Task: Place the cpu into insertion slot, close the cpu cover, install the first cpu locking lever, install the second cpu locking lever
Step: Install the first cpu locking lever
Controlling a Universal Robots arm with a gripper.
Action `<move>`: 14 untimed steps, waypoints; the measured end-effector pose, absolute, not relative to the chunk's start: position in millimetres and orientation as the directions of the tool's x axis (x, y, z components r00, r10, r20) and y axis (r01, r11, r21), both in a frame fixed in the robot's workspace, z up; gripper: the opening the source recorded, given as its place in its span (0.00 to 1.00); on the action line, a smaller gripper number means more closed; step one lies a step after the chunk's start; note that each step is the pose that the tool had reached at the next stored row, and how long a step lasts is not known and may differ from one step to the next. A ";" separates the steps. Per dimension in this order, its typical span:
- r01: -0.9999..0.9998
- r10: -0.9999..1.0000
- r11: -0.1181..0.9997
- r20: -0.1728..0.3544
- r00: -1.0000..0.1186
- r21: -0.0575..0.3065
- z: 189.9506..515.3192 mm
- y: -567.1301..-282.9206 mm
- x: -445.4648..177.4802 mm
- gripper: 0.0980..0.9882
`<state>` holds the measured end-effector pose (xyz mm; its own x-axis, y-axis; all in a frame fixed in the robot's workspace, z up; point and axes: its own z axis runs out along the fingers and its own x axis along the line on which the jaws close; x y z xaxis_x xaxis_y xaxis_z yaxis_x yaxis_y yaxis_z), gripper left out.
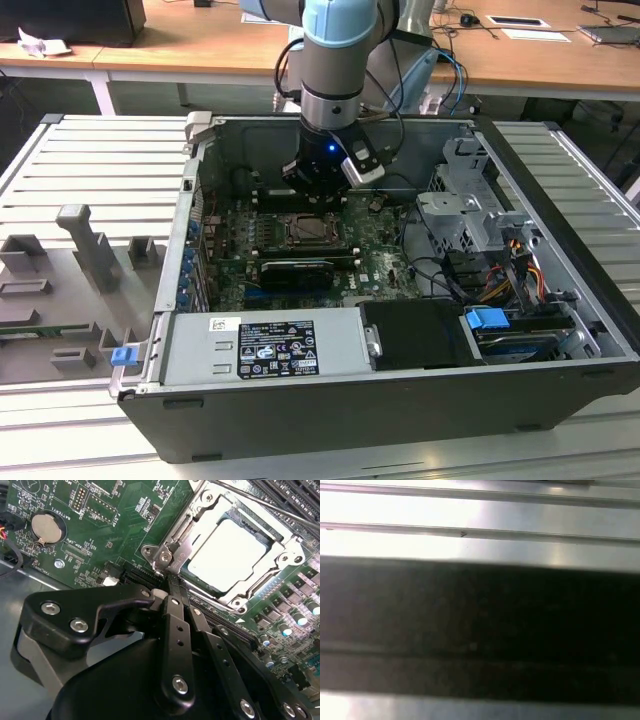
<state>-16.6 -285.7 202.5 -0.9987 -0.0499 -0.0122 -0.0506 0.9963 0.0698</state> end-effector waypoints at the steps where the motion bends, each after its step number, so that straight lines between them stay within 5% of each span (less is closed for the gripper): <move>1: -0.051 -0.050 0.996 -0.012 -0.999 0.070 204.3 -285.6 -16.5 0.01; 14: -0.051 -0.050 0.996 -0.012 -0.999 0.069 215.2 -290.7 -16.6 0.01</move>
